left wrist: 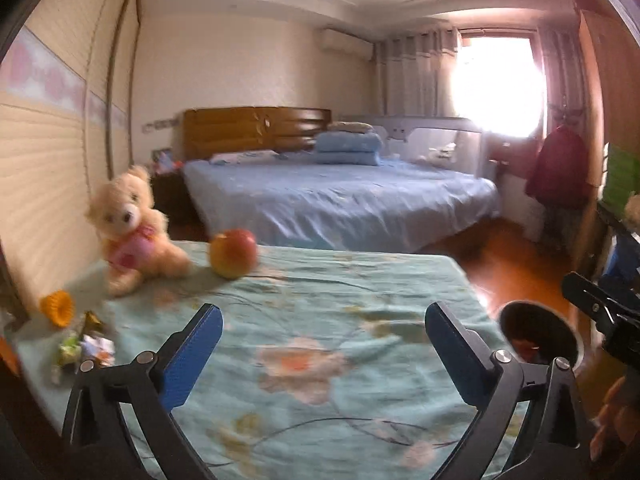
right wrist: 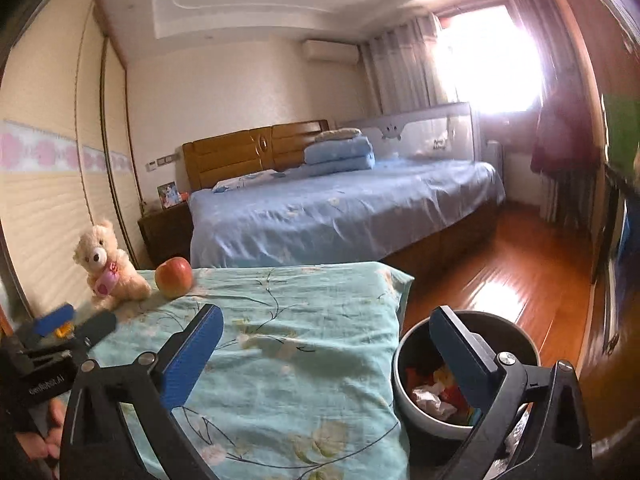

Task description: Collect trash

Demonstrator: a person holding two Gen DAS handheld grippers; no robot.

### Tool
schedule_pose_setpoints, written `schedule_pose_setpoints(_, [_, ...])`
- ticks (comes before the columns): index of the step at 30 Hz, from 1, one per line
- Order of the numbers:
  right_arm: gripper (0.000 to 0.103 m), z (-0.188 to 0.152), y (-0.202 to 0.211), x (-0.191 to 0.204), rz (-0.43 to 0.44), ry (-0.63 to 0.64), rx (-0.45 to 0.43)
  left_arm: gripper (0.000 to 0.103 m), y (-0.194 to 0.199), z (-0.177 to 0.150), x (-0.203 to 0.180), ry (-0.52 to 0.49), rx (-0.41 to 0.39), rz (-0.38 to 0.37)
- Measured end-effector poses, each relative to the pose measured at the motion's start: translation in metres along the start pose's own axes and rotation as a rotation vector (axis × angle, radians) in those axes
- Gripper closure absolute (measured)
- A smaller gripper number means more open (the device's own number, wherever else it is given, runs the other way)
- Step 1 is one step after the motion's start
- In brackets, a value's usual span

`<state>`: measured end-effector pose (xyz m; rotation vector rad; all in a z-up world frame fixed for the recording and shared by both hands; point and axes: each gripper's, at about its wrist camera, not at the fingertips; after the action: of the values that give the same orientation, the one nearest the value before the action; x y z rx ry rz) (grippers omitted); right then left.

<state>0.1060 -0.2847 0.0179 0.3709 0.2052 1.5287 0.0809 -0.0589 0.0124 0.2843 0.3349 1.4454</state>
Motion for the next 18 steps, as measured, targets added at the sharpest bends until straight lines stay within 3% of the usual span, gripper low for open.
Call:
schedule_pose_setpoints(9, [0.000,-0.028,-0.022,0.009,0.038,0.015,0.101,0.001,0.010,-0.025,-0.011,-0.052,0.033,0.042])
schedule_pose_setpoints(18, [0.000,-0.029,-0.013,0.019,0.067,0.044,0.087,0.001,0.009,-0.020,-0.007,-0.064,0.026,0.077])
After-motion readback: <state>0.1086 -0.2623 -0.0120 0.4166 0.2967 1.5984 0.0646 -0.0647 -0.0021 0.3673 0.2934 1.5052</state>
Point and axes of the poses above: each gripper's, at about its wrist camera, not at the fingertips, and y roughly against the way its jaws point, x to its left, z to its top, and after that the axes turned 7 degrees about -z, right-handed
